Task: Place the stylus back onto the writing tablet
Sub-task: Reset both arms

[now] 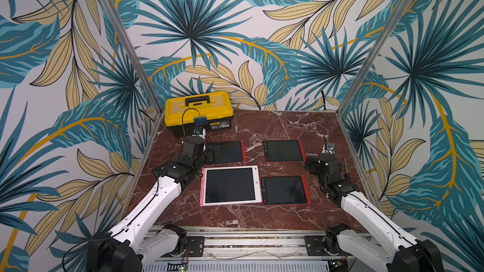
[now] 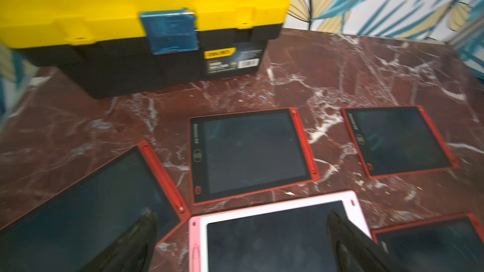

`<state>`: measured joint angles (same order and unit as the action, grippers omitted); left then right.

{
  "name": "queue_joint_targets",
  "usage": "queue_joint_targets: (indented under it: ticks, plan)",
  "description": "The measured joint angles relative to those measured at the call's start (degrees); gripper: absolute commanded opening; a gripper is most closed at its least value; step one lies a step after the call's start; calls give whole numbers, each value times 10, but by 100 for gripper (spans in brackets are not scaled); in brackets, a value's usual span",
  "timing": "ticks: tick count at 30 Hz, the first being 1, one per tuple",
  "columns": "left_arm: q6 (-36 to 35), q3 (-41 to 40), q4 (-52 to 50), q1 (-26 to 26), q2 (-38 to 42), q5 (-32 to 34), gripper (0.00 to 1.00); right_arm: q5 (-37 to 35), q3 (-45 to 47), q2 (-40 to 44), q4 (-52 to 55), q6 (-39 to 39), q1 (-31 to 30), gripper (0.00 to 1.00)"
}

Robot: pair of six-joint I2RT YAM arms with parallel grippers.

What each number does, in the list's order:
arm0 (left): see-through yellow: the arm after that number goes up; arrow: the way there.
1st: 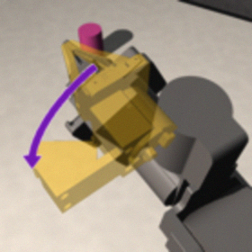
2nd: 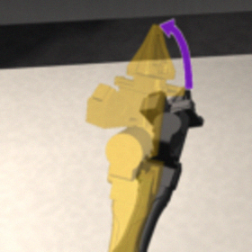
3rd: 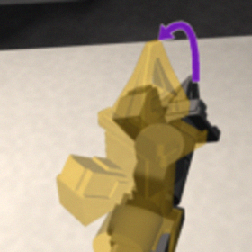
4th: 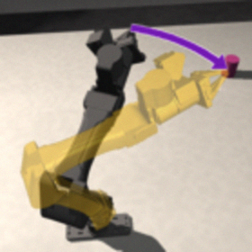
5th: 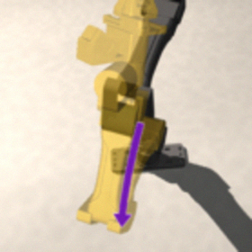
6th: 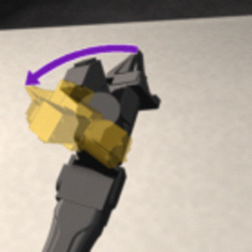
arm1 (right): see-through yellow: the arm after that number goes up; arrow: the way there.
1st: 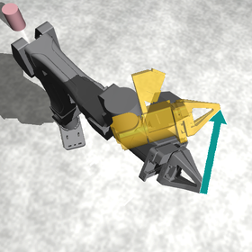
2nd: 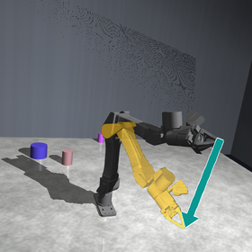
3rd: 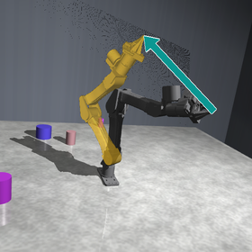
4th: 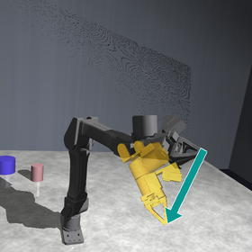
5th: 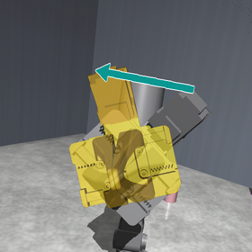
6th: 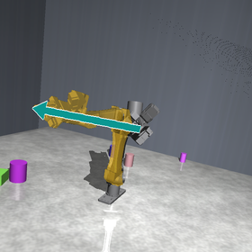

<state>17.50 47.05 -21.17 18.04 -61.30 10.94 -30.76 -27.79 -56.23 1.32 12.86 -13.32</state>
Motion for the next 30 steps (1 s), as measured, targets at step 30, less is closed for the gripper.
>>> queue_joint_targets:
  ticks: [30]
  plan:
    - [-157, -272, 539, -127, -98, 17, 100, 21, 103, -210, -496, -94, 94, 99]
